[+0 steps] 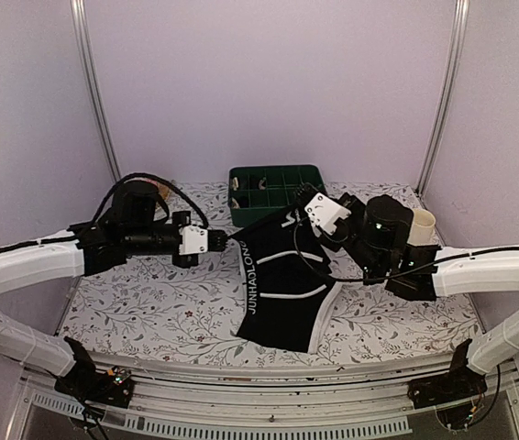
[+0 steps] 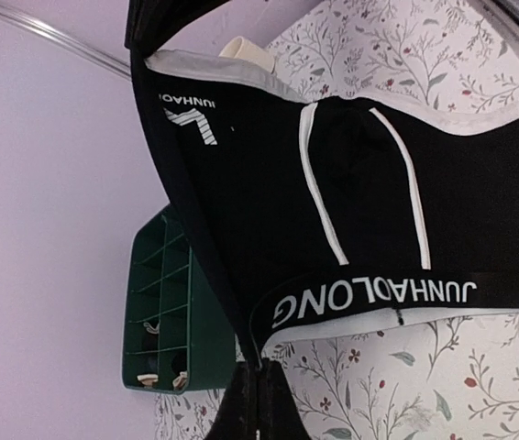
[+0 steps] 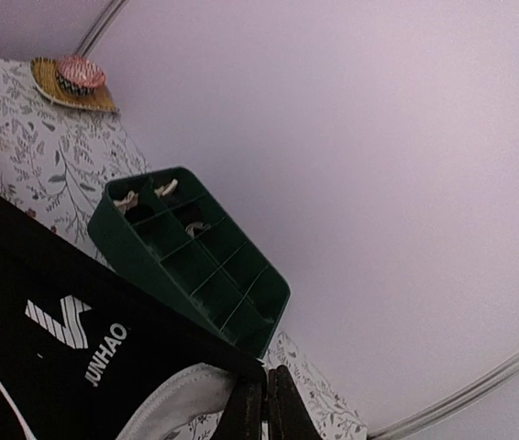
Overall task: Roll the underwear
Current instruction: Flatten out the underwear at the center of the board, then fold the underwear at the center of the board.
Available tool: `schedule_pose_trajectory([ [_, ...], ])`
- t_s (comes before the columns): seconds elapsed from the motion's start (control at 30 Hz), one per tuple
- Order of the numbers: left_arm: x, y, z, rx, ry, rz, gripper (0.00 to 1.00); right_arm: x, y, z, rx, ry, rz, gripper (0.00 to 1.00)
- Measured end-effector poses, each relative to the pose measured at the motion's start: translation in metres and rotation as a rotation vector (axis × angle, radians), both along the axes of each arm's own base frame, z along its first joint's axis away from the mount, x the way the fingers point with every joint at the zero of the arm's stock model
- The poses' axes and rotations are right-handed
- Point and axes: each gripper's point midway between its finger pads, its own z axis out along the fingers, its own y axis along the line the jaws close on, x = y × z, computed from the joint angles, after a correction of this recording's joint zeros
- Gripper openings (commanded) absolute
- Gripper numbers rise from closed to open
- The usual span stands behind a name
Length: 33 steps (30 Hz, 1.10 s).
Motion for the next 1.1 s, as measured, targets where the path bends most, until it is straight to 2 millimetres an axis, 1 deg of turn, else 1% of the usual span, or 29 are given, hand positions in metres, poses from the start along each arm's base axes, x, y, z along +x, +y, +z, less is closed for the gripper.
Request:
schedule_pose_trajectory([
  [0.07,0.023,-0.003,-0.023,0.042,0.039,0.027,0.00,0.034,-0.004,-0.038,-0.044,0.066,-0.034,0.02],
  [0.13,0.045,-0.007,-0.042,0.079,0.068,0.049,0.00,0.063,-0.007,-0.073,-0.082,0.125,-0.059,0.02],
  [0.17,0.057,-0.010,-0.050,0.096,0.079,0.060,0.00,0.075,-0.009,-0.086,-0.094,0.149,-0.068,0.02],
  [0.2,0.067,-0.012,-0.057,0.110,0.087,0.071,0.00,0.086,-0.009,-0.094,-0.098,0.164,-0.075,0.02],
  [0.23,0.080,-0.014,-0.065,0.125,0.095,0.085,0.00,0.096,-0.009,-0.099,-0.097,0.171,-0.079,0.02],
  [0.3,0.109,-0.018,-0.080,0.154,0.107,0.121,0.00,0.119,-0.004,-0.102,-0.086,0.169,-0.092,0.02],
  [0.33,0.128,-0.021,-0.091,0.172,0.110,0.145,0.00,0.130,-0.002,-0.101,-0.077,0.163,-0.097,0.02],
  [0.37,0.134,-0.018,-0.093,0.174,0.112,0.158,0.00,0.140,0.001,-0.099,-0.072,0.154,-0.100,0.02],
  [0.4,0.144,-0.017,-0.101,0.186,0.116,0.175,0.00,0.145,0.003,-0.099,-0.068,0.149,-0.099,0.02],
  [0.47,0.157,-0.015,-0.109,0.201,0.111,0.201,0.00,0.152,0.009,-0.098,-0.069,0.142,-0.086,0.02],
  [0.57,0.161,-0.012,-0.118,0.226,0.106,0.216,0.00,0.151,0.014,-0.100,-0.072,0.145,-0.063,0.02],
  [0.63,0.161,-0.011,-0.116,0.227,0.096,0.216,0.00,0.148,0.014,-0.102,-0.071,0.151,-0.054,0.02],
  [0.7,0.157,-0.010,-0.112,0.224,0.087,0.209,0.00,0.140,0.010,-0.107,-0.077,0.168,-0.048,0.02],
  [0.77,0.149,-0.009,-0.106,0.216,0.080,0.187,0.00,0.129,0.006,-0.111,-0.085,0.192,-0.038,0.02],
  [0.83,0.139,-0.008,-0.096,0.203,0.074,0.160,0.00,0.116,0.004,-0.109,-0.091,0.209,-0.024,0.02],
  [0.9,0.129,-0.008,-0.087,0.193,0.061,0.132,0.00,0.103,0.007,-0.101,-0.088,0.218,-0.010,0.02],
  [0.97,0.117,-0.009,-0.082,0.190,0.051,0.104,0.00,0.090,0.012,-0.091,-0.084,0.218,-0.001,0.02],
  [1.03,0.108,-0.010,-0.084,0.201,0.049,0.083,0.00,0.076,0.018,-0.085,-0.088,0.224,0.005,0.02],
  [1.1,0.100,-0.009,-0.091,0.219,0.056,0.067,0.00,0.061,0.023,-0.085,-0.101,0.240,0.006,0.02],
])
